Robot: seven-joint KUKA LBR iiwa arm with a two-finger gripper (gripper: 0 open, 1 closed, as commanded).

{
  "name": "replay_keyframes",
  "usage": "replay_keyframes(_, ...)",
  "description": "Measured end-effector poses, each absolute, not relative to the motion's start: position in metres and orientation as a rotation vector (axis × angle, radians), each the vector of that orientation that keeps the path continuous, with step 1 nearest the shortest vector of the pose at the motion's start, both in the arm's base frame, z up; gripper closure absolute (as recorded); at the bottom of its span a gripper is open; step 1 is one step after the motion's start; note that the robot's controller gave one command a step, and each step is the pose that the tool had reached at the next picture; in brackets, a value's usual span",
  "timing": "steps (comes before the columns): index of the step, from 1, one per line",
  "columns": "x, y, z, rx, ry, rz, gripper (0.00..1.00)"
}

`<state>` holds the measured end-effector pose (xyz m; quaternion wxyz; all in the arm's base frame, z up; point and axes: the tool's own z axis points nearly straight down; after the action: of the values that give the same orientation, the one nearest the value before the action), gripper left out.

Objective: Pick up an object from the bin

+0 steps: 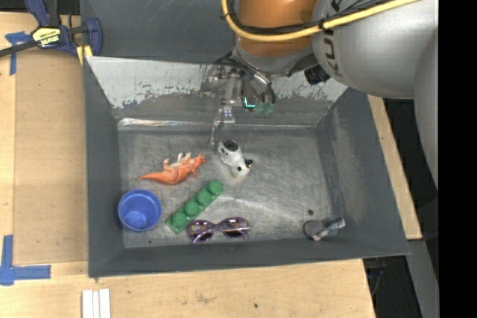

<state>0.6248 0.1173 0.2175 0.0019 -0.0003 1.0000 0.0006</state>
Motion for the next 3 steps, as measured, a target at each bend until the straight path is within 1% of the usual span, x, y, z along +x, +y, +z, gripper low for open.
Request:
replay_keyframes(1,0.625,0.117,0.218,-0.001,3.138,0.002,0.00)
replay_keyframes(2,0.622,0.132,0.166,-0.234,3.123,0.001,0.00)
replay_keyframes(3,0.573,0.125,0.149,-0.182,3.136,0.001,0.00)
